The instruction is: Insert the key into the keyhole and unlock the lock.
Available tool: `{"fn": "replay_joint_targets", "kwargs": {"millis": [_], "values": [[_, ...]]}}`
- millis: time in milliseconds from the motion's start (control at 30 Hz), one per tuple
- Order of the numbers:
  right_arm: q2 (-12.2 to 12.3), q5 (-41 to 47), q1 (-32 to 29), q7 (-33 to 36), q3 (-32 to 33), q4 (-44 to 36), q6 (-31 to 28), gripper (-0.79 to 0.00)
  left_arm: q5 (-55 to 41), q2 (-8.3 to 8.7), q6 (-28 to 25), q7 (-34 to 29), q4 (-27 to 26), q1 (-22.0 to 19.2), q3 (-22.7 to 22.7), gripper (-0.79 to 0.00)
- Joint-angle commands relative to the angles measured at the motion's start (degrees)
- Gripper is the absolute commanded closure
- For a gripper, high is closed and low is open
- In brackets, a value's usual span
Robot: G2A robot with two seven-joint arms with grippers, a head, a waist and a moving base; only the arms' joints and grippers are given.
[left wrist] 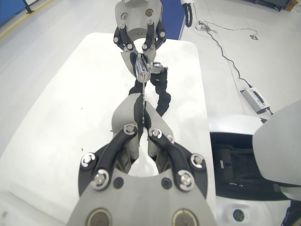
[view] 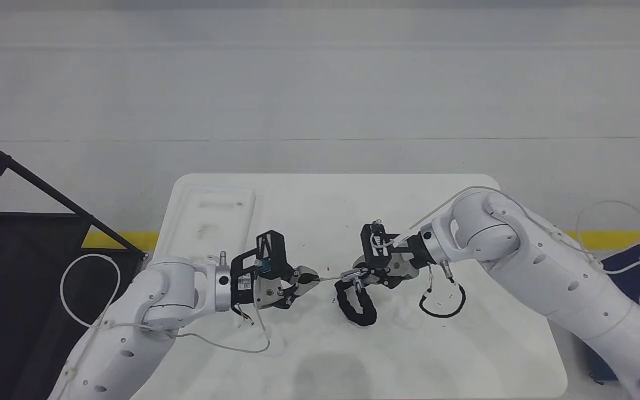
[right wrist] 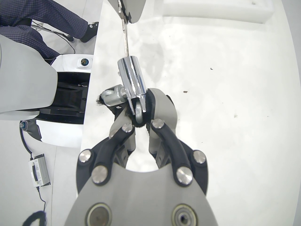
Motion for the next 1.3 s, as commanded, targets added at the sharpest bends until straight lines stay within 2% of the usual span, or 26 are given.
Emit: {"fn": "replay_joint_targets", "kwargs": {"millis": [0, 633, 1267], "values": [[-0.01, 0.09, -0.02, 0.04, 0.0, 0.01, 0.04, 0.0, 0.05, 0.01, -0.1, 0.03, 0.04, -0.02, 0.06, 0.0], [-0.55, 0.57, 0.4, 0.77, -0.94, -0.12, 0.77, 0.0, 1.81, -0.06, 0.63, 0.54, -0.69, -0.08, 1.18, 0.0], [-2.16, 0.91, 1.62, 4.72, -3.03, 0.95, 4.72, 0.0, 5.4, 0.13, 2.33, -0.32, -2.24, 0.61, 0.88, 0.0]]}}
